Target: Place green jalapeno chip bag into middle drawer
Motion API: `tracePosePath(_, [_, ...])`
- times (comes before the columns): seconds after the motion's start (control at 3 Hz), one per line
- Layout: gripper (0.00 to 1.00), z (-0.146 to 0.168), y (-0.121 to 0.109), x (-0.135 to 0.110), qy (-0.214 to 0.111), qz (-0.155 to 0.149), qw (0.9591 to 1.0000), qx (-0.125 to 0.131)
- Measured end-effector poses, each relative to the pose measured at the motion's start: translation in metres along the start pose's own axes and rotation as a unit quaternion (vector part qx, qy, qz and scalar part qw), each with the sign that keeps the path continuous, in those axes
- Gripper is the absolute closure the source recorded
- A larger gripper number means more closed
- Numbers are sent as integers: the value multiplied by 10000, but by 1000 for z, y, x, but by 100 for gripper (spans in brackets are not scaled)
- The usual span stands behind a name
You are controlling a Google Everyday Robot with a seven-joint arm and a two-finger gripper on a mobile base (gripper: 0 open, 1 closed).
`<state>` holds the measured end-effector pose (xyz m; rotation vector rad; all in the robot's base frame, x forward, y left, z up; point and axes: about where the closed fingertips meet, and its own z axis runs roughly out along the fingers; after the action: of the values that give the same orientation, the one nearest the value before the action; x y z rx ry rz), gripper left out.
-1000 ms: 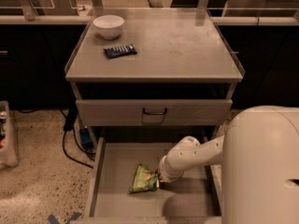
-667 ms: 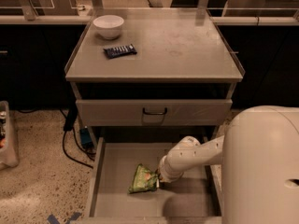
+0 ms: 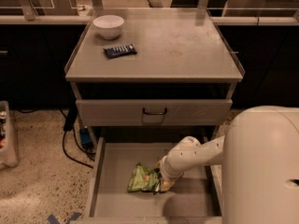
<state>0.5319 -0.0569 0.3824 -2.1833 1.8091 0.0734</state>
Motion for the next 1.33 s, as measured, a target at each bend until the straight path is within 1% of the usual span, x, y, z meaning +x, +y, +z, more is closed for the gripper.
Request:
tracePosePath(0.33, [0, 0, 0, 0, 0, 0, 10000, 0])
tracePosePath(0.67, [0, 0, 0, 0, 0, 0, 10000, 0])
tracePosePath(1.0, [0, -20, -3, 4, 193, 11, 9998, 87])
tracePosePath(1.33, [0, -65, -6, 9, 656, 12, 9975, 268])
